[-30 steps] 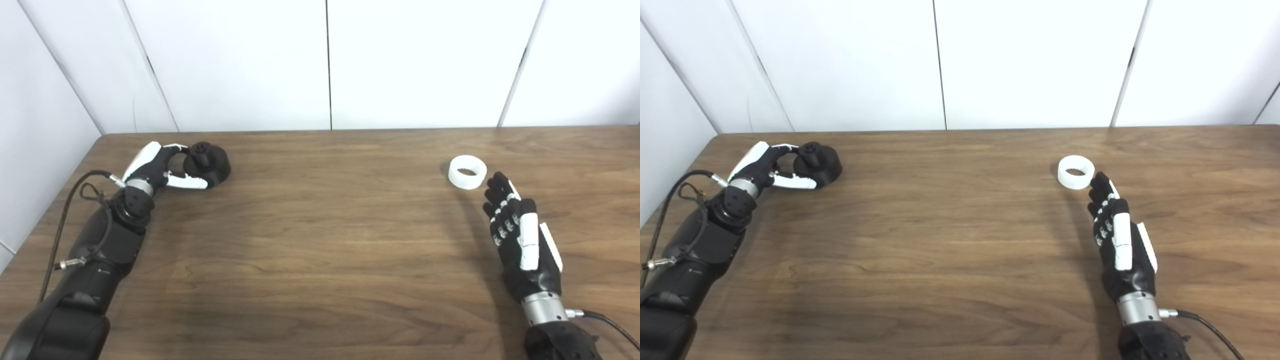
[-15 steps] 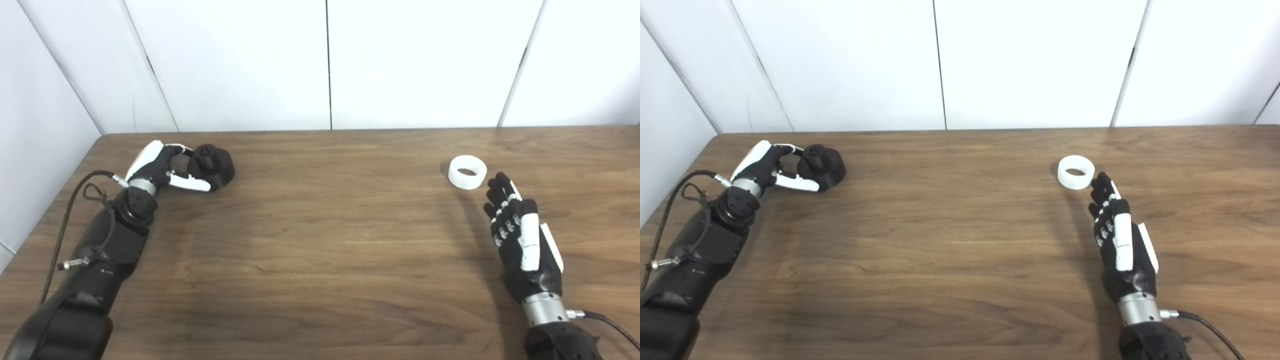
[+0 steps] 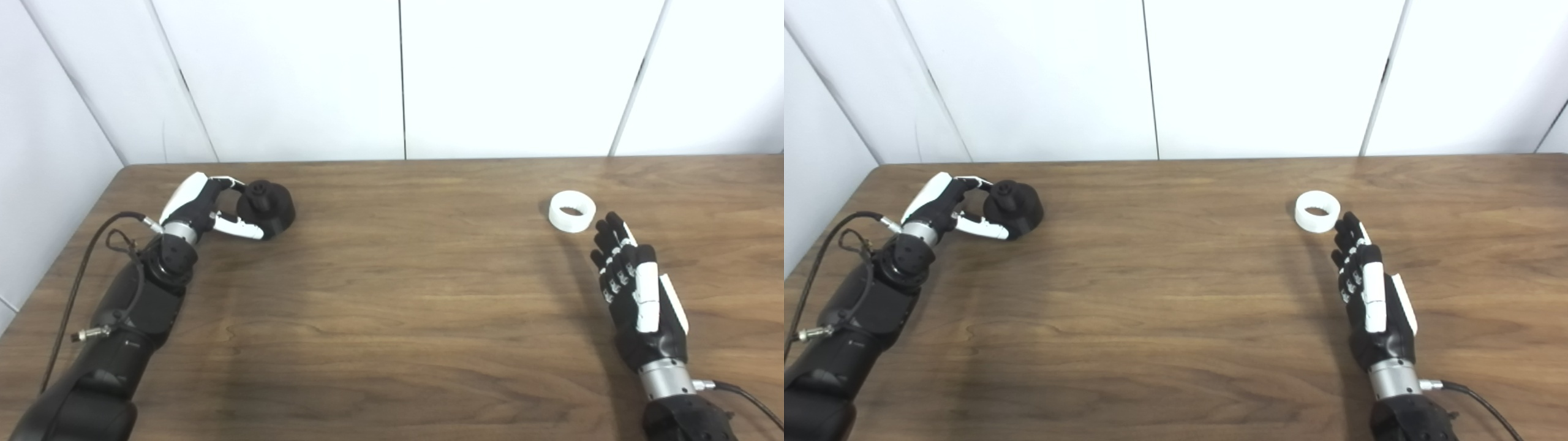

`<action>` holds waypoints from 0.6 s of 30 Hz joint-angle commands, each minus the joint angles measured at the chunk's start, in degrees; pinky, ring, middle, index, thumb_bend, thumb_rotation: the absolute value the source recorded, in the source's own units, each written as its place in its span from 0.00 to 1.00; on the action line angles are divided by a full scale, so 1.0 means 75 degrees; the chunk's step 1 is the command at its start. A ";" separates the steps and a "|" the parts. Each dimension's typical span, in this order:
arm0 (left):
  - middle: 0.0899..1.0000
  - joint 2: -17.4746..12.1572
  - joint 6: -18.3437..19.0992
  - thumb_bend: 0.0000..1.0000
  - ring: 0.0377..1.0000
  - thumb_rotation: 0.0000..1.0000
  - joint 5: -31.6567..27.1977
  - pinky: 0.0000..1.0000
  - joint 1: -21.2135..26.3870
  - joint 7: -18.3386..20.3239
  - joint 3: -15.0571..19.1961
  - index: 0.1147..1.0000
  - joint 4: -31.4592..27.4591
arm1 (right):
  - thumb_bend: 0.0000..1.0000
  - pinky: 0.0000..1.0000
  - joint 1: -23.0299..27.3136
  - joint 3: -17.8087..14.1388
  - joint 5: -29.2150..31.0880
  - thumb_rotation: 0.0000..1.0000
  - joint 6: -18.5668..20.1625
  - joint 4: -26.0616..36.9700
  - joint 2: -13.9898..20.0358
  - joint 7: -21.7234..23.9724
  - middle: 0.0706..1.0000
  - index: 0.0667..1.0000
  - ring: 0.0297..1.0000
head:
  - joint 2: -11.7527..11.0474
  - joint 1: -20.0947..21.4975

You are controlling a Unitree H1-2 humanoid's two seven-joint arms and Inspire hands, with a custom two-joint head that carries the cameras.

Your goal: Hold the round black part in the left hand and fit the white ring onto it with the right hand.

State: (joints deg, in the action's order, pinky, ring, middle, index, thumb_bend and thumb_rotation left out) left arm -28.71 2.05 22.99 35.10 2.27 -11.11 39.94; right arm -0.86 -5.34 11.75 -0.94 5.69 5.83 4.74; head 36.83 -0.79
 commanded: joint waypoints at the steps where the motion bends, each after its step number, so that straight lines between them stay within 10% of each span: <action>1: 0.90 -0.0125 -0.0151 0.87 0.95 0.18 0.0098 0.87 0.0124 0.0030 -0.0018 0.61 -0.0378 | 0.63 1.00 -0.0648 0.0005 -0.0056 1.00 0.0028 -0.0525 0.0046 0.0090 0.96 0.98 1.00 | -0.0001 0.0003; 18: 0.90 0.0204 0.0075 0.87 0.98 0.16 0.0063 0.90 -0.0881 0.0764 -0.0140 0.59 -0.2633 | 0.64 1.00 -0.0583 0.0050 -0.0051 1.00 0.0127 -0.0440 0.0086 0.0110 0.97 0.99 1.00 | 0.0062 0.0042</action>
State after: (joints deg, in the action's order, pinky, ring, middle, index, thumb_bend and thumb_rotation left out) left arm -26.25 2.77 22.95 27.01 8.28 -12.67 22.11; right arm -0.84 -4.81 11.18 -0.35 5.72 6.14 4.78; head 37.27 -0.44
